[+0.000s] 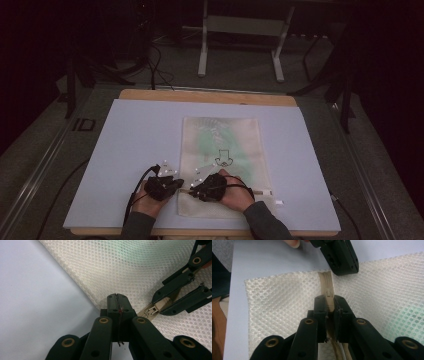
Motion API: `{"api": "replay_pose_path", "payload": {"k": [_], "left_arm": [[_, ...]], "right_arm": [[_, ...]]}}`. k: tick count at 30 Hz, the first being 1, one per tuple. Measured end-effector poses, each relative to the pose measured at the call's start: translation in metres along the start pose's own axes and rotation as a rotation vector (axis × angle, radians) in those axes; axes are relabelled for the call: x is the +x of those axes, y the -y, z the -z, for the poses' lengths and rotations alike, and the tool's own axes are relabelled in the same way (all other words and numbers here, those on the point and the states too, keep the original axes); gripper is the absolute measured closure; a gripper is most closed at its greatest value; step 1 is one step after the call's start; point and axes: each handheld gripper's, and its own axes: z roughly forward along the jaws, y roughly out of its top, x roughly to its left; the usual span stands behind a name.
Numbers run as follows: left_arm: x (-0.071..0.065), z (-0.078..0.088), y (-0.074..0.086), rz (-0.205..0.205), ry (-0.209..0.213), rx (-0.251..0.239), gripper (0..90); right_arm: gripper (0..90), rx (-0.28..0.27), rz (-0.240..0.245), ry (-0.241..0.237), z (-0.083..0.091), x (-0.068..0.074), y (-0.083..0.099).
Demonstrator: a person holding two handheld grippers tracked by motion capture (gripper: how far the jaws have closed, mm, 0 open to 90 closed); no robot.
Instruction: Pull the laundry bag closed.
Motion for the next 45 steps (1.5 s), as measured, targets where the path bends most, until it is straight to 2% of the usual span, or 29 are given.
{"api": "replay_pose_path", "payload": {"k": [13, 32, 45], "left_arm": [[-0.001, 0.0, 0.0, -0.005, -0.005, 0.004, 89.7], [-0.001, 0.0, -0.001, -0.006, -0.007, 0.008, 89.7], [-0.001, 0.0, -0.001, -0.004, -0.006, 0.009, 89.7]], "right_arm": [[82.4, 0.051, 0.032, 0.021, 0.007, 0.002, 0.003], [82.3, 0.069, 0.035, 0.035, 0.019, 0.002, 0.016], [82.4, 0.087, 0.056, 0.055, 0.022, 0.005, 0.019]]}}
